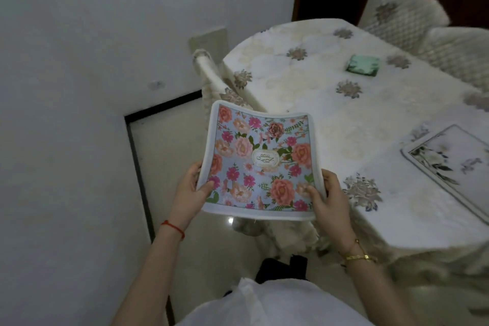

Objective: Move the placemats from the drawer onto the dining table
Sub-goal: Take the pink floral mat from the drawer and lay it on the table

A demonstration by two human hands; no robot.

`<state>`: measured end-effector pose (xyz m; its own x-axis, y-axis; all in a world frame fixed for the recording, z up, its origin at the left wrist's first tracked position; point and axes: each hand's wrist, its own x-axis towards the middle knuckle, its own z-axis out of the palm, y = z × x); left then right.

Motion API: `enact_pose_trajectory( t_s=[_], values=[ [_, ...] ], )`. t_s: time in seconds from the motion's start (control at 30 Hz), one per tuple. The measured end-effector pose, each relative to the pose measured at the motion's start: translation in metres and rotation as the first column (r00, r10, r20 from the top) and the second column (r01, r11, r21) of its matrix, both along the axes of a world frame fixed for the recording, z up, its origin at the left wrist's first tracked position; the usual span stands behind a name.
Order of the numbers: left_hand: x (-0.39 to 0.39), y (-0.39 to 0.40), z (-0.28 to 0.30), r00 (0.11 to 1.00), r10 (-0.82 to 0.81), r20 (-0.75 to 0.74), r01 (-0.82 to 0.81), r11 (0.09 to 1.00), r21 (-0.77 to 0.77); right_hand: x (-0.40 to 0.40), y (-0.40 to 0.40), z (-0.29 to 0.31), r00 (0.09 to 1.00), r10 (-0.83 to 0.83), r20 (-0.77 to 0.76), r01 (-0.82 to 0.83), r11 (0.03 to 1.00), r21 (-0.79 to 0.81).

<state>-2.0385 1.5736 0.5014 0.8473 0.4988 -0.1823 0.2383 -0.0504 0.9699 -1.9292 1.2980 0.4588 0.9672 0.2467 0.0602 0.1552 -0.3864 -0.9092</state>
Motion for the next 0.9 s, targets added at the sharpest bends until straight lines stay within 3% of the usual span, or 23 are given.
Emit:
enact_pose_trajectory(
  t_s=[0.33,0.7,0.9],
  values=[
    [0.154,0.034,-0.019,0.945,-0.326,-0.025,0.327,0.943,0.063,0.046,0.016,-0.015,0.935,-0.353,-0.02,0.352,0.935,-0.047],
    [0.321,0.006,-0.041,0.81,-0.579,-0.093,0.585,0.809,0.06,0.123,0.01,-0.031,0.774,-0.631,-0.05,0.621,0.773,-0.129],
    [0.403,-0.022,-0.072,0.729,-0.663,-0.171,0.684,0.718,0.131,0.168,0.004,-0.055,0.661,-0.744,-0.102,0.721,0.666,-0.189]
  ],
)
